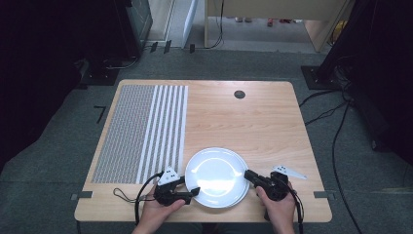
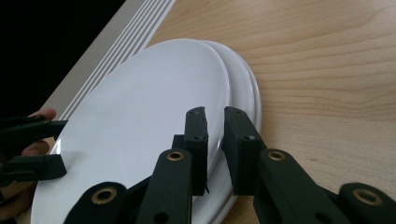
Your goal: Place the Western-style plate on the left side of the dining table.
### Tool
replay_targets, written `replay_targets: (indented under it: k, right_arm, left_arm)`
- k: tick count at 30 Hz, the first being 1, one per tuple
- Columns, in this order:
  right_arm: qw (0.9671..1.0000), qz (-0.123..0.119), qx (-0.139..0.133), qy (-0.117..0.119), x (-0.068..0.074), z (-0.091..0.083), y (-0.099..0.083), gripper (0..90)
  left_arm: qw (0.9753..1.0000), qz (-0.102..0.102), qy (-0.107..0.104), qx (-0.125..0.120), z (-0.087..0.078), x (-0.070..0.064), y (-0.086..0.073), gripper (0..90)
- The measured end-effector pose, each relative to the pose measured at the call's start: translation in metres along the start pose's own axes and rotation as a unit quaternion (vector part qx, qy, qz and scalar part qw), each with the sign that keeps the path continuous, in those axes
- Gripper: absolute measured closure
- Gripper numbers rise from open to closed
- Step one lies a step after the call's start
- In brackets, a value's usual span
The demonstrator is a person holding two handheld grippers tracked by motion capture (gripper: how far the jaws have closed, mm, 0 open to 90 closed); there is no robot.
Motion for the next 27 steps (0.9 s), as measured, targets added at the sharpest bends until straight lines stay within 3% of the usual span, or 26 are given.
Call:
replay_targets:
  k: [11,12,14,15,17,19,22,24,27]
  right_arm:
    - [0.9996,-0.009,-0.003,0.026,0.008,0.006,-0.004,79.7]
    - [0.9989,-0.002,-0.006,0.047,0.012,0.006,-0.004,79.4]
    - [0.9985,0.0,-0.005,0.055,0.014,0.007,-0.004,79.3]
    - [0.9987,-0.013,-0.002,0.049,0.016,0.009,-0.006,79.5]
    - [0.9988,-0.016,-0.004,0.046,0.015,0.012,-0.008,79.2]
    - [0.999,-0.011,-0.008,0.043,0.015,0.012,-0.007,79.2]
    - [0.9991,-0.011,-0.022,0.034,0.012,0.009,-0.004,79.0]
    - [0.9989,-0.005,-0.045,0.012,0.006,0.004,0.001,77.7]
    - [0.9989,0.003,-0.047,-0.002,0.0,0.003,0.002,77.0]
  left_arm:
    - [0.9987,-0.038,0.015,-0.029,-0.01,0.013,0.005,36.1]
    - [0.9986,-0.04,0.015,-0.032,-0.011,0.015,0.005,38.8]
    - [0.9981,-0.047,0.013,-0.037,-0.013,0.017,0.006,40.8]
    - [0.998,-0.05,0.012,-0.037,-0.014,0.018,0.006,46.1]
    - [0.9976,-0.059,0.009,-0.036,-0.014,0.02,0.006,50.7]
    - [0.9976,-0.061,0.018,-0.028,-0.014,0.022,0.005,51.8]
    - [0.9967,-0.076,0.011,-0.026,-0.014,0.025,0.005,51.7]
    - [0.9966,-0.077,0.009,-0.027,-0.014,0.026,0.005,51.8]
    - [0.9967,-0.076,0.009,-0.027,-0.014,0.026,0.005,51.8]
Point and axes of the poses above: each handheld gripper's, and its own axes: z roughly forward along the jaws, y roughly out of its top, x roughly to its left, the point moved 5 cm from there along z, roughly forward along the jaws, and after that the axes turned 3 degrees about -x, right-handed, at the moved point
